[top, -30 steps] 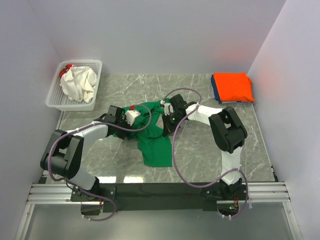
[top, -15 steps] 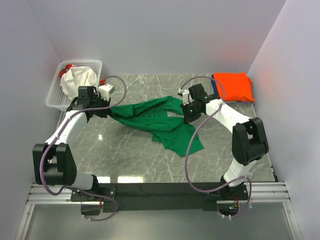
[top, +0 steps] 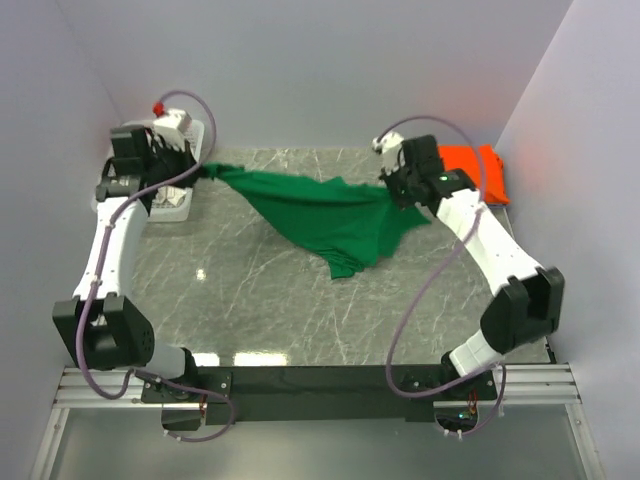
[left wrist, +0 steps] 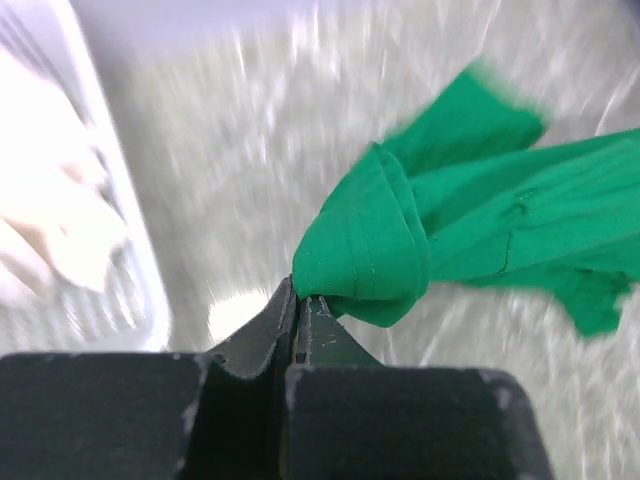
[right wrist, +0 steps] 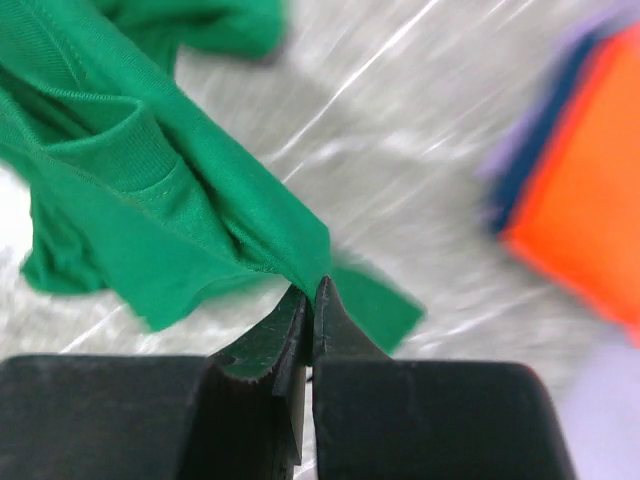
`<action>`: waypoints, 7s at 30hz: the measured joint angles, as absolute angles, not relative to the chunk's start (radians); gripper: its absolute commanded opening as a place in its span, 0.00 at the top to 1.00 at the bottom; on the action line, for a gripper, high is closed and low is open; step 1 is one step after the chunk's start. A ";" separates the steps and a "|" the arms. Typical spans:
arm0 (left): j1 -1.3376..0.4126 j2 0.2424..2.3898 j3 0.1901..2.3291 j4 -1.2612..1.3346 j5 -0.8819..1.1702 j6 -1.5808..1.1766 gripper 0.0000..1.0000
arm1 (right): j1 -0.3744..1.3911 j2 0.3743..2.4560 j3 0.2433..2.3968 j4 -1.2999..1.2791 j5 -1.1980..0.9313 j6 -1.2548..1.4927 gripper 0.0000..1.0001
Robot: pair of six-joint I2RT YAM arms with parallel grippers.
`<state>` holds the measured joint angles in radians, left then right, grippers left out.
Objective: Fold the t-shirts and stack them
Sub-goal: Flatten the tshirt out
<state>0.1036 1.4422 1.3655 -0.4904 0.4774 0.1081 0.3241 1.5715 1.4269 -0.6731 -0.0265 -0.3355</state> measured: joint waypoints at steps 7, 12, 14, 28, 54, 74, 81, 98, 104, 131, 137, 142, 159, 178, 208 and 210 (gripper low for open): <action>0.109 1.256 1.466 -0.440 0.485 0.040 0.99 | 0.322 1.323 1.572 -0.646 0.078 -0.426 1.00; 0.109 1.004 1.465 -0.400 0.481 -0.012 0.99 | 0.326 1.107 1.586 -0.634 0.117 -0.479 1.00; 0.109 0.891 1.462 -0.384 0.476 -0.024 0.99 | 0.332 1.006 1.585 -0.629 0.123 -0.499 1.00; 0.108 0.628 1.515 -0.411 0.489 -0.093 0.99 | 0.338 0.712 1.652 -0.575 0.089 -0.620 1.00; 0.187 1.725 1.362 -0.379 0.285 -0.152 0.43 | 0.313 2.130 2.107 -0.695 0.051 -0.511 0.43; -0.056 1.797 1.290 -0.414 0.255 0.245 0.50 | 0.505 1.829 1.235 -0.976 -0.150 -0.446 0.70; -0.067 1.927 1.370 -0.433 0.184 0.256 0.52 | 0.508 1.928 1.261 -0.972 -0.038 -0.475 0.73; -0.080 1.865 1.234 -0.551 0.153 0.296 0.77 | 0.249 2.355 1.930 -0.954 0.354 -0.628 0.75; -0.133 1.621 1.075 -0.761 0.346 0.271 0.49 | 0.256 2.331 1.966 -0.905 0.356 -0.663 0.64; -0.369 1.929 1.325 -0.400 0.371 -0.114 0.62 | 0.562 1.693 1.087 -0.877 -0.254 -0.329 0.70; -0.373 1.981 1.374 -0.393 0.332 -0.130 0.97 | 0.633 1.728 1.087 -0.852 -0.188 -0.324 0.72; -0.340 1.972 1.389 -0.396 0.271 -0.099 0.99 | 0.653 1.785 1.092 -0.866 -0.128 -0.329 0.73; -0.411 1.866 1.405 -0.427 0.182 -0.061 0.41 | 0.652 1.781 1.080 -0.874 -0.079 -0.340 0.75; -0.553 2.039 1.478 -0.471 -0.152 -0.109 0.91 | 0.652 1.752 1.039 -0.876 -0.053 -0.357 0.77; -0.051 1.485 1.199 -0.584 0.356 0.365 0.50 | 0.387 1.921 1.253 -0.926 0.149 -0.553 0.78; -0.054 1.342 1.116 -0.638 0.432 0.473 0.52 | 0.367 1.948 1.298 -0.934 0.145 -0.559 0.76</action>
